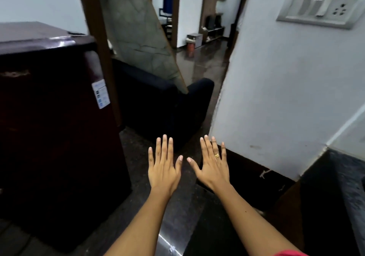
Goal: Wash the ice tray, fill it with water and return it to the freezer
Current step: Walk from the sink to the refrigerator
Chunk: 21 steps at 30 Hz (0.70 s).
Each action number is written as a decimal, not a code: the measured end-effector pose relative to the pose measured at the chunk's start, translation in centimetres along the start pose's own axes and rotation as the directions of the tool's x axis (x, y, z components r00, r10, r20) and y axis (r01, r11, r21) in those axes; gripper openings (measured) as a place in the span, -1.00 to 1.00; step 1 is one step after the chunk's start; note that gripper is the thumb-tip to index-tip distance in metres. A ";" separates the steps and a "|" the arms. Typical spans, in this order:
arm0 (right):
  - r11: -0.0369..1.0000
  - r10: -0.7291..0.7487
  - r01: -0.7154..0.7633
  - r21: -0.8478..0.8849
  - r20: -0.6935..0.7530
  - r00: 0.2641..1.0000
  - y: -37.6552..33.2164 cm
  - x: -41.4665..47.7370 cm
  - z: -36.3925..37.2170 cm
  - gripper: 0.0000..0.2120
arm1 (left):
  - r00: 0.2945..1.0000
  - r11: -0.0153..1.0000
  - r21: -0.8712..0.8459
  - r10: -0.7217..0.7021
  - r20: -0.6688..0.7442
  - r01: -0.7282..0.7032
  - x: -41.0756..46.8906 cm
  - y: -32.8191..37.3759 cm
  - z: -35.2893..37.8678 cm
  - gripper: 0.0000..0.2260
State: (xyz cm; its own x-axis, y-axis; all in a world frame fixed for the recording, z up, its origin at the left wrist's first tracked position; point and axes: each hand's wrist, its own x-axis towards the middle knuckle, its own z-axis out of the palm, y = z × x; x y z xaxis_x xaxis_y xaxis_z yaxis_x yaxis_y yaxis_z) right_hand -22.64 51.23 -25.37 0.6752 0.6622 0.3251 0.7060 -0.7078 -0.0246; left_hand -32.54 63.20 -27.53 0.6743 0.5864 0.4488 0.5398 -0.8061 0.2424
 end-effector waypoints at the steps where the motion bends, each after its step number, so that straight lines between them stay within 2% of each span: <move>1: 0.999 -0.029 0.029 0.017 0.000 1.000 -0.8 0.3 0.2 -0.23 | 1.000 0.999 0.020 -0.027 -0.008 0.027 -0.2 -0.8 -0.2 -0.42; 11: 0.946 -0.287 0.283 0.158 -0.001 0.958 -8.1 2.7 1.9 -0.23 | 0.954 0.936 0.188 -0.284 -0.092 0.297 -2.6 -7.7 -2.9 -0.42; 21: 0.839 -0.491 0.488 0.240 -0.051 0.870 -16.4 3.2 2.7 -0.23 | 0.882 0.841 0.270 -0.434 -0.181 0.469 -5.4 -13.8 -6.1 -0.42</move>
State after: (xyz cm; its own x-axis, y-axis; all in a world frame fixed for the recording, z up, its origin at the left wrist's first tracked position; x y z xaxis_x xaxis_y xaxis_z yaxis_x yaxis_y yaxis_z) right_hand -31.50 65.57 -26.44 0.2294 0.9108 0.3432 0.9733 -0.2117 -0.0888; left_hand -46.66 70.71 -28.07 0.2691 0.8532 0.4467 0.9062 -0.3814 0.1826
